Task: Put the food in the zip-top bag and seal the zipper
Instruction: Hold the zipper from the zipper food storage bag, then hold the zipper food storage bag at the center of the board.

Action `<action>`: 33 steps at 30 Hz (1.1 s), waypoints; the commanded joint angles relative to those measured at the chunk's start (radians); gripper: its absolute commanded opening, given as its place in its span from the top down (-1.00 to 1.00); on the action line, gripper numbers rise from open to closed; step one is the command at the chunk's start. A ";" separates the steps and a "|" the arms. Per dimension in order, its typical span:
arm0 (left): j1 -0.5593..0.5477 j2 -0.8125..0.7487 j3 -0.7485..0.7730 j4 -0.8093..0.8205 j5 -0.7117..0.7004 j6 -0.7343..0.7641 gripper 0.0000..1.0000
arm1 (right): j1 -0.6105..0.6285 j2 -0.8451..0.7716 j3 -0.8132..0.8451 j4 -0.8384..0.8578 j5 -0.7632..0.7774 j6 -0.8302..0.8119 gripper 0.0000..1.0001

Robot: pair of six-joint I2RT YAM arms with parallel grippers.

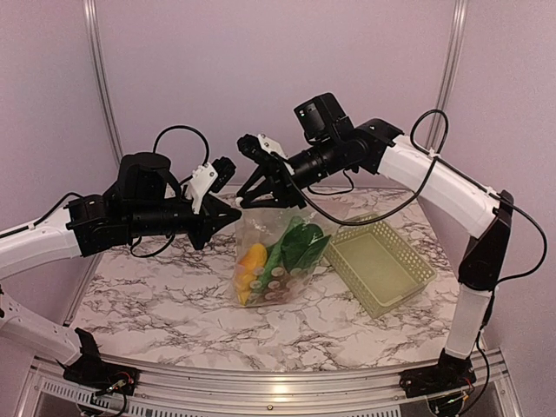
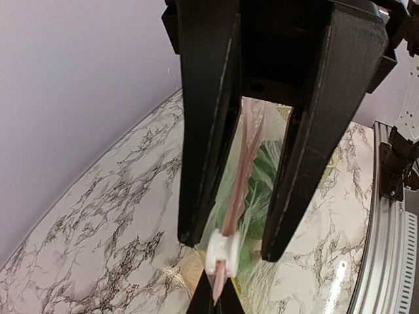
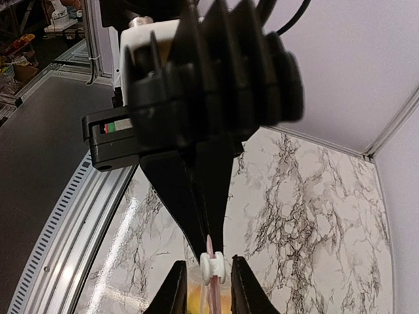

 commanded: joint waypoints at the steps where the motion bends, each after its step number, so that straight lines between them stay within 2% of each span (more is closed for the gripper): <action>1: -0.004 -0.022 0.006 0.008 -0.023 -0.022 1.00 | 0.012 0.003 0.025 -0.016 -0.009 -0.004 0.58; 9: -0.005 -0.028 0.000 0.020 -0.014 -0.032 1.00 | 0.029 0.008 0.018 -0.004 0.030 0.002 0.61; 14: -0.005 -0.027 -0.001 0.020 -0.013 -0.034 1.00 | 0.034 0.014 0.025 0.008 0.054 0.012 0.76; 21: -0.005 -0.031 -0.005 0.023 -0.029 -0.043 1.00 | 0.033 0.008 0.017 0.008 0.082 0.007 0.84; 23: -0.005 -0.028 -0.004 0.029 -0.034 -0.045 0.78 | 0.034 0.006 0.016 0.008 0.082 0.006 0.86; 24: -0.006 -0.027 -0.004 0.034 -0.031 -0.042 0.77 | 0.033 0.007 0.018 0.006 0.081 0.006 0.88; 30: -0.006 -0.012 0.010 0.046 -0.019 -0.028 0.87 | 0.033 0.007 0.016 -0.002 0.080 0.002 0.89; 33: -0.006 -0.009 0.010 0.048 -0.013 -0.030 1.00 | 0.034 0.004 0.012 -0.003 0.080 0.002 0.89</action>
